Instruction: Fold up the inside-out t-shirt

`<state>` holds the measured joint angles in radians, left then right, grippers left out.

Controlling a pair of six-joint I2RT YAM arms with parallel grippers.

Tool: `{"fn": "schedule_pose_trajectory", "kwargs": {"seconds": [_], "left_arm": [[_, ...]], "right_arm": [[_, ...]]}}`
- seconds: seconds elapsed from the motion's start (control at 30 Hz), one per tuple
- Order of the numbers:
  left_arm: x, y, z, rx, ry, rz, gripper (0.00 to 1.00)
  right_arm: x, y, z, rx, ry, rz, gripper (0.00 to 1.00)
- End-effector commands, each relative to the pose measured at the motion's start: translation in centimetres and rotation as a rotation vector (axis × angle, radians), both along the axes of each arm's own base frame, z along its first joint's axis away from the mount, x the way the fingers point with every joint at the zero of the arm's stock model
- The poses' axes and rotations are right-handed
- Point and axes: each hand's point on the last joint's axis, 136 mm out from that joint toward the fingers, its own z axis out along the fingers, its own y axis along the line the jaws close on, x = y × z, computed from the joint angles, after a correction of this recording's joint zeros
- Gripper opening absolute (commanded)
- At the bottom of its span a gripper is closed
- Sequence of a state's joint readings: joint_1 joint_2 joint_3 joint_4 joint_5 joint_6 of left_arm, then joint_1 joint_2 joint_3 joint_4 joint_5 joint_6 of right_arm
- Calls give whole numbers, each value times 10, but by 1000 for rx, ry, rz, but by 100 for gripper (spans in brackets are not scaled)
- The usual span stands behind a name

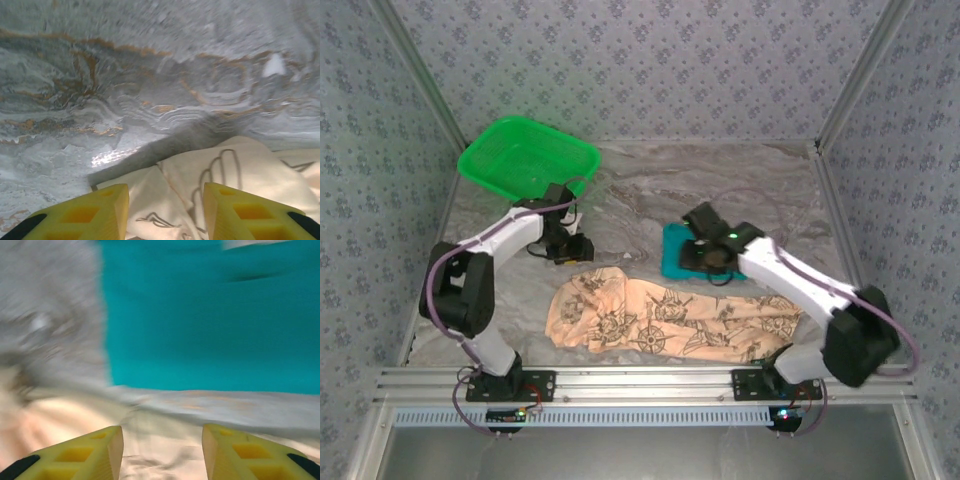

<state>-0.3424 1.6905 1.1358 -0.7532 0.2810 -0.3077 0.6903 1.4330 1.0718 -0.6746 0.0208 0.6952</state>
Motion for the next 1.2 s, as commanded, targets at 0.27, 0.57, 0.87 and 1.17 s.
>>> {"fn": "schedule_pose_trajectory", "kwargs": {"seconds": [0.27, 0.57, 0.87, 1.17], "left_arm": [[3, 2, -26, 93, 56, 26, 54], [6, 16, -36, 149, 60, 74, 0], [8, 58, -17, 143, 69, 288, 0], [1, 42, -5, -22, 100, 264, 36]], "right_arm": [[-18, 163, -13, 221, 89, 491, 48], [-21, 177, -45, 196, 123, 540, 15], [-47, 203, 0, 209, -52, 848, 0], [-81, 235, -14, 242, 12, 973, 42]]}}
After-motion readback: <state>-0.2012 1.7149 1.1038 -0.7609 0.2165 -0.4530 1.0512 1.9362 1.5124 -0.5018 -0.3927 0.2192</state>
